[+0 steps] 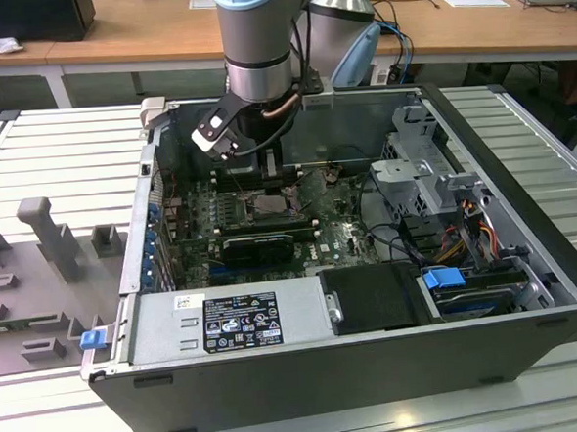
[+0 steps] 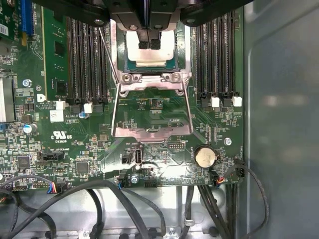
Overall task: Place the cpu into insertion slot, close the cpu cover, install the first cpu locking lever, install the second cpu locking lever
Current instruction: 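Close the cpu cover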
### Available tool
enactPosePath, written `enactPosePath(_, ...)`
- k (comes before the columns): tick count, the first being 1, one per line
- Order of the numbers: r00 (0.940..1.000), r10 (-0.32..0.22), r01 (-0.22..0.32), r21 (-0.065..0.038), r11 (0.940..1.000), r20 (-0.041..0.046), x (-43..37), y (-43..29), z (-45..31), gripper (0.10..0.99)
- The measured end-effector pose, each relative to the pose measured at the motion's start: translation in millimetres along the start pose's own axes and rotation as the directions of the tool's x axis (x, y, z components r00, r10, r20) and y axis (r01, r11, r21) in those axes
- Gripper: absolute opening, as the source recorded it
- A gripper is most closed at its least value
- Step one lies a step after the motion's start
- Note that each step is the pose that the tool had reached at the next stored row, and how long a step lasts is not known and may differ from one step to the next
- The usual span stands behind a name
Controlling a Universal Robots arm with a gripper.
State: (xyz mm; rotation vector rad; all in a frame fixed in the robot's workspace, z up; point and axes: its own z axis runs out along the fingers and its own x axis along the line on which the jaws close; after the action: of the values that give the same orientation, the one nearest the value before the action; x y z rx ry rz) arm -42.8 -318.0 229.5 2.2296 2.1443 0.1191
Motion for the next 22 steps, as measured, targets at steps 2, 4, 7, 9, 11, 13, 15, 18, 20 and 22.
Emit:
enactPosePath(2, 1.0000, 0.000, 0.000, 0.000, 1.0000, -0.0003, 0.0, 0.2, -0.9, 0.106)
enactPosePath(4, 1.0000, 0.000, 0.000, 0.000, 1.0000, 0.0000, -0.4, 2.3, -0.9, 0.106)
enactPosePath(7, 1.0000, 0.000, 0.000, 0.001, 1.0000, 0.0000, -0.2, 10.0, -0.2, 0.106)
enactPosePath(9, 1.0000, 0.000, 0.000, 0.001, 1.0000, 0.0001, -0.2, 11.2, 0.0, 0.106)
enactPosePath(11, 1.0000, 0.000, 0.000, 0.001, 1.0000, 0.0001, -0.3, 11.5, -0.1, 0.106)
enactPosePath(13, 1.0000, 0.000, 0.000, 0.001, 1.0000, 0.0000, -0.2, 12.1, -6.2, 0.106)
enactPosePath(15, 1.0000, 0.000, 0.000, 0.001, 1.0000, 0.0001, -0.2, 13.0, -6.2, 0.106)
enactPosePath(18, 1.0000, 0.000, 0.000, 0.001, 1.0000, 0.0001, -0.1, 13.7, -8.5, 0.106)
enactPosePath(20, 1.0000, 0.000, 0.000, 0.001, 1.0000, 0.0001, 0.0, 14.0, -11.8, 0.106)
enactPosePath(22, 1.0000, 0.000, 0.000, 0.001, 1.0000, -0.0002, 0.0, 15.0, -12.2, 0.106)
